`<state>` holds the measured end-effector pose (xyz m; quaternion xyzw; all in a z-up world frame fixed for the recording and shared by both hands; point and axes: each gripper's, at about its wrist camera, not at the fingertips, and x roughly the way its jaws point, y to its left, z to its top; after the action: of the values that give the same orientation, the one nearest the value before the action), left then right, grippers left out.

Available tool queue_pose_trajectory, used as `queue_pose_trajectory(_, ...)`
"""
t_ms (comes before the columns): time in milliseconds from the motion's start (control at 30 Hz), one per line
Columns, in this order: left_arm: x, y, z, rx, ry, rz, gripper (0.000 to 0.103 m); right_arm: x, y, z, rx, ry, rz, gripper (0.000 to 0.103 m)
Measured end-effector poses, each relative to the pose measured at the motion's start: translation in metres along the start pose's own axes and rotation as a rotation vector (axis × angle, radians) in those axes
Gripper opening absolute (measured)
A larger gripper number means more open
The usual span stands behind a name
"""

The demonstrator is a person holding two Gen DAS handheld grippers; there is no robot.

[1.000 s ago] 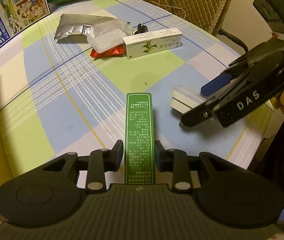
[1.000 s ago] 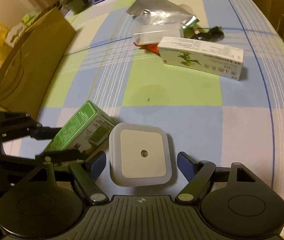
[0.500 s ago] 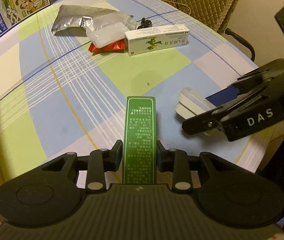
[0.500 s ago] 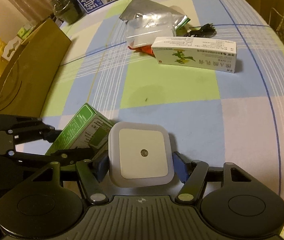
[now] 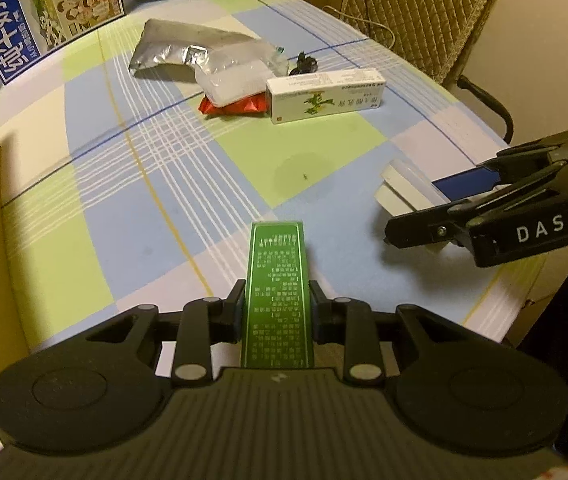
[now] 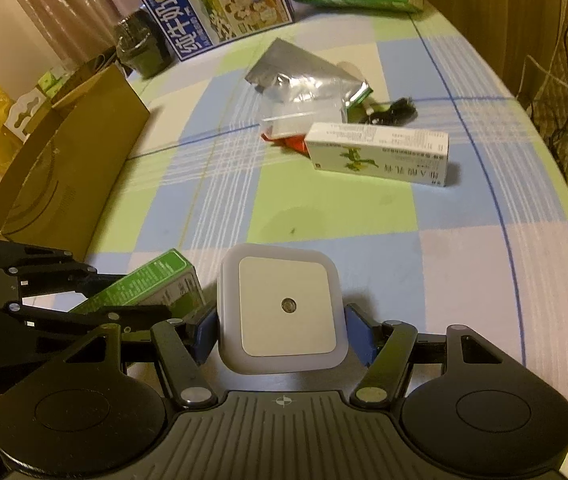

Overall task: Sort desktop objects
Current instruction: 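Carry the green box and night light over the cardboard box with both tools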

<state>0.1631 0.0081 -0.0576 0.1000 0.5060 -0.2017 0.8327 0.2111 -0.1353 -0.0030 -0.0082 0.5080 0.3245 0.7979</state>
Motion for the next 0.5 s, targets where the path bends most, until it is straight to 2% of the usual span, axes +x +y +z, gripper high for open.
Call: queue_pose_trajectory(500,-0.041,0.004,0.0,-0.034,-0.059,0.018,0.025,-0.029,0.023,0.004,-0.04,-0.061,0.001,0.063)
